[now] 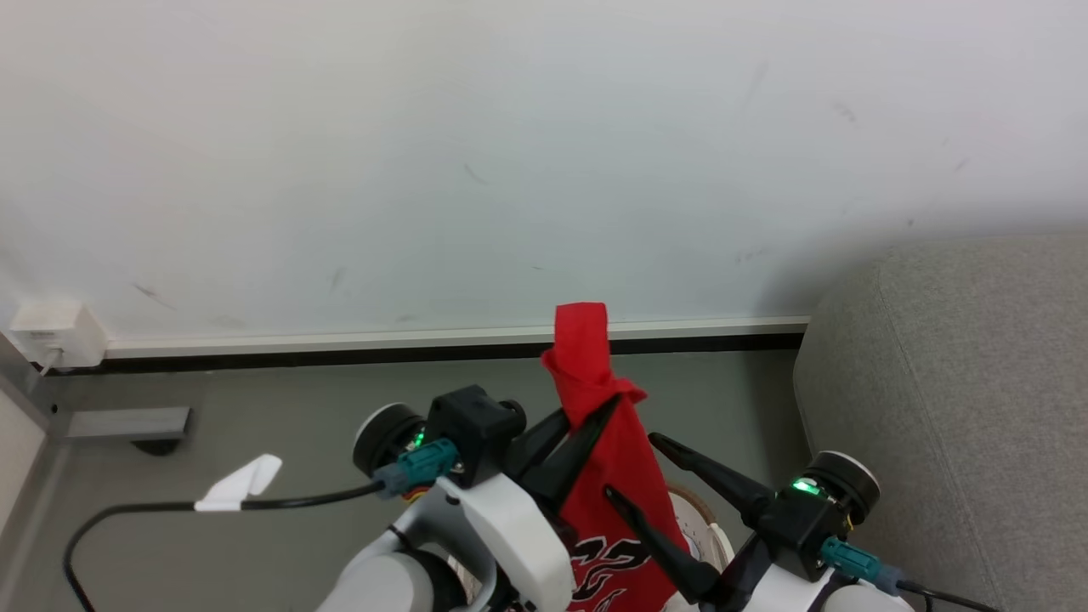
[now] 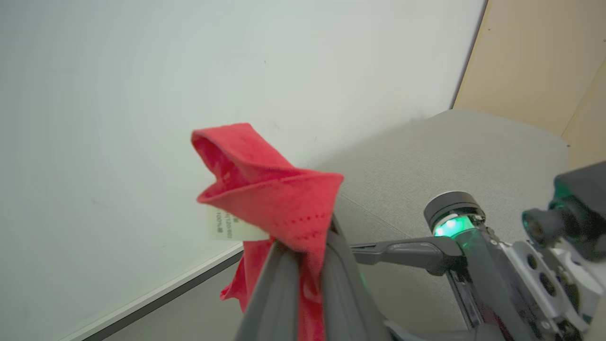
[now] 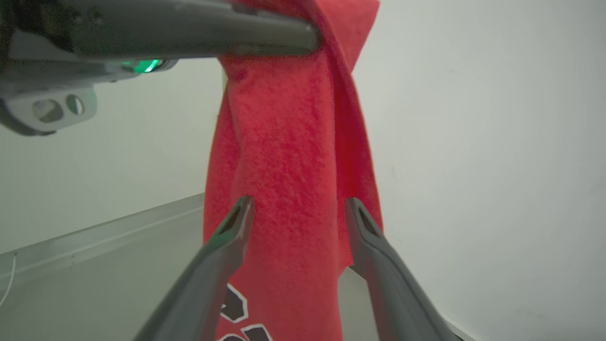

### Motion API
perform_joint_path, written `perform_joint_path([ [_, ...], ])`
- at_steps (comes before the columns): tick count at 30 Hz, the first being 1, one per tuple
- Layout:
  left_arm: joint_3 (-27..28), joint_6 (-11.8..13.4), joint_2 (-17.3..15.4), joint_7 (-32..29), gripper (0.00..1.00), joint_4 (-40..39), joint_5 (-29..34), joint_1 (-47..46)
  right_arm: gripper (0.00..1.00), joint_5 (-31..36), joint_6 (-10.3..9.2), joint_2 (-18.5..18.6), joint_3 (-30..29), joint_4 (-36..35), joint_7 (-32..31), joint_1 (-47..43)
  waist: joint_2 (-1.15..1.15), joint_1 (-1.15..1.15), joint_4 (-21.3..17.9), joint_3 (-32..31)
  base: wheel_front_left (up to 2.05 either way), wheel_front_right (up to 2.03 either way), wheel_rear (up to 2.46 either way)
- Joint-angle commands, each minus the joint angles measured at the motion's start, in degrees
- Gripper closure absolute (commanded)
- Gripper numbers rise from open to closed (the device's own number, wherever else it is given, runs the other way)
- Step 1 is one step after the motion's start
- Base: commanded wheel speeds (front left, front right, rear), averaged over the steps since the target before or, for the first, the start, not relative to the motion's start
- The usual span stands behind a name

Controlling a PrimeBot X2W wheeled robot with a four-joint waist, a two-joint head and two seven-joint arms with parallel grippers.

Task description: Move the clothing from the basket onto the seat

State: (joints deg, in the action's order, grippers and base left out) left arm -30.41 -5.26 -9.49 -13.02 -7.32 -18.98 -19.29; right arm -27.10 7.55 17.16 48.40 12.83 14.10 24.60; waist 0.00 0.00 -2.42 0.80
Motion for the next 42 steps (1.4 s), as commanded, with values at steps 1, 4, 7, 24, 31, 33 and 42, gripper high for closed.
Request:
perform_joint_path([
  [1, -0.68, -0.30, 0.57, -0.01, 1.00, -0.19, -0.36, -0.56, 0.00, -0.94, -0.12, 0.24, 1.74, 1.81, -0.48, 1.61, 0.00, 0.00, 0.27, -0.19, 0.00, 0.00, 0.00],
  [4, -1.63, -0.43, 0.87, -0.26, 1.00, -0.22, -0.75, -0.76, 0.00, -3.18, -0.12, -0.60, 4.39, 5.34, -1.33, 3.45, 0.00, 0.00, 0.54, -0.39, 0.00, 0.00, 0.00],
  [7, -2.35, -0.54, 0.99, -0.34, 1.00, -0.09, -1.05, -0.99, 0.96, -5.58, -0.12, -1.88, 5.75, 8.24, -0.91, 4.40, 0.00, 0.00, 0.76, -0.52, 0.00, 0.00, 0.00],
  [24, -0.77, 2.12, -0.31, 4.10, 0.00, 3.53, 0.64, 0.54, 1.00, -14.12, -0.12, 3.24, -4.61, 1.50, 1.15, 3.82, 0.00, 0.00, -4.83, 1.19, 0.00, 0.00, 0.00],
  [31, -2.31, 1.79, 0.20, 6.66, 0.00, 7.32, 1.26, 0.93, 1.00, -13.00, -0.12, 6.03, -12.36, -1.72, 1.13, 2.17, 0.00, 0.00, -10.65, 2.73, 0.00, 0.00, 0.00],
  [33, -2.69, 1.68, 0.43, 7.14, 0.00, 8.18, 1.42, 0.67, 1.00, -12.70, -0.12, 6.56, -13.95, -2.33, 1.13, 1.76, 0.00, 0.00, -12.44, 3.13, 0.00, 0.00, 0.00],
  [42, -3.22, 1.75, 0.56, 8.59, 0.00, 9.59, 1.89, -1.34, 1.00, -11.97, -0.12, 7.24, -18.68, -4.26, 1.13, -0.19, 0.00, 0.00, -19.43, 4.74, 0.00, 0.00, 0.00],
])
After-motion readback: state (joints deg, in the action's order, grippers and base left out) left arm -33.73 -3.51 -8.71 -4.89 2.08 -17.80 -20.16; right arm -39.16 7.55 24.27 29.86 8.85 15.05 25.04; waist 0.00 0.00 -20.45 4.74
